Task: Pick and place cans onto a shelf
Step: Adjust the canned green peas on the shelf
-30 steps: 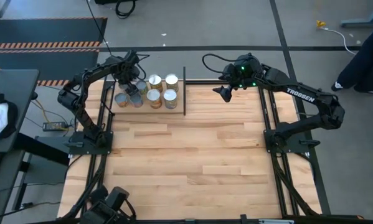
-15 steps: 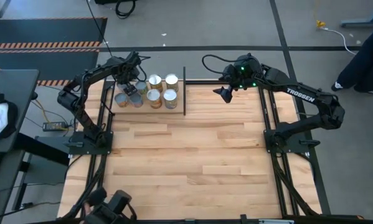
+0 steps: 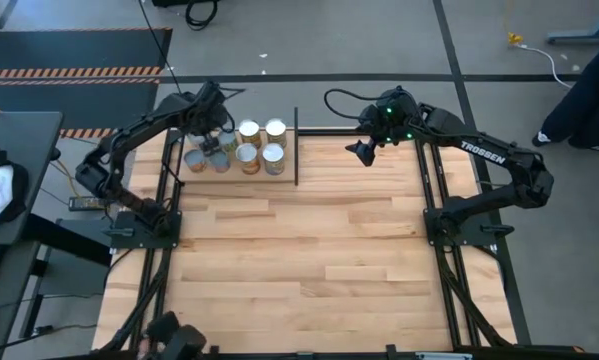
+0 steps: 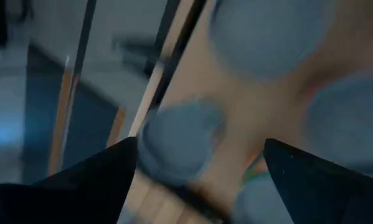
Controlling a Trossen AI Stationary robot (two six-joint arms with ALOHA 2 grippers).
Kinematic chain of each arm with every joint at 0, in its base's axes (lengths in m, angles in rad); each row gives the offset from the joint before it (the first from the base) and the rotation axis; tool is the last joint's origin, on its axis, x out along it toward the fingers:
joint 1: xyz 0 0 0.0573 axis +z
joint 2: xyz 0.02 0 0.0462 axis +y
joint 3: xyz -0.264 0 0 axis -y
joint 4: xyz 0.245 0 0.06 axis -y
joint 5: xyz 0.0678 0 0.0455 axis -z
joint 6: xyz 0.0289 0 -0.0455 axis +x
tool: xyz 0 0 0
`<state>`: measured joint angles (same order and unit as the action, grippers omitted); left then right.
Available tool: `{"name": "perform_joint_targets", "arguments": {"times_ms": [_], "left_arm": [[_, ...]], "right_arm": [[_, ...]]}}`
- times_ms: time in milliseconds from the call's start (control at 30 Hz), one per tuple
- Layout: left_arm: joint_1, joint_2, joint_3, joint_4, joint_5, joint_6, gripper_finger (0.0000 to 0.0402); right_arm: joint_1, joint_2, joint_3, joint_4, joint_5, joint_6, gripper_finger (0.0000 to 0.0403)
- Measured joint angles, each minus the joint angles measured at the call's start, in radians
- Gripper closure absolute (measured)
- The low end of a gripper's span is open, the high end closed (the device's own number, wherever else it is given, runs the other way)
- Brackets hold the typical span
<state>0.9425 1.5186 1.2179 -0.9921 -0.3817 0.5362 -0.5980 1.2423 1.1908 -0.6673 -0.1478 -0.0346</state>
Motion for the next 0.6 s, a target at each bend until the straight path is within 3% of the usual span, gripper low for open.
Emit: {"name": "perform_joint_targets", "arguments": {"times_ms": [167, 267, 367, 600], "left_arm": [[0.001, -0.035, 0.000, 0.198, 0.273, -0.167, 0.0069], [0.008, -0.010, 0.002, 0.274, 0.239, -0.162, 0.0102], [0.008, 0.032, -0.001, 0.246, 0.237, -0.138, 0.0154], [0.006, 0.067, -0.001, 0.225, 0.261, -0.140, 0.0330]], "right_arm": [[0.001, 0.000, 0.000, 0.002, 0.000, 0.018, 0.0056], [0.001, 0.000, 0.000, 0.002, 0.000, 0.035, 0.0056], [0.001, 0.000, 0.000, -0.016, 0.000, 0.039, 0.0056], [0.001, 0.000, 0.000, -0.046, -0.003, 0.040, 0.0056]]}}
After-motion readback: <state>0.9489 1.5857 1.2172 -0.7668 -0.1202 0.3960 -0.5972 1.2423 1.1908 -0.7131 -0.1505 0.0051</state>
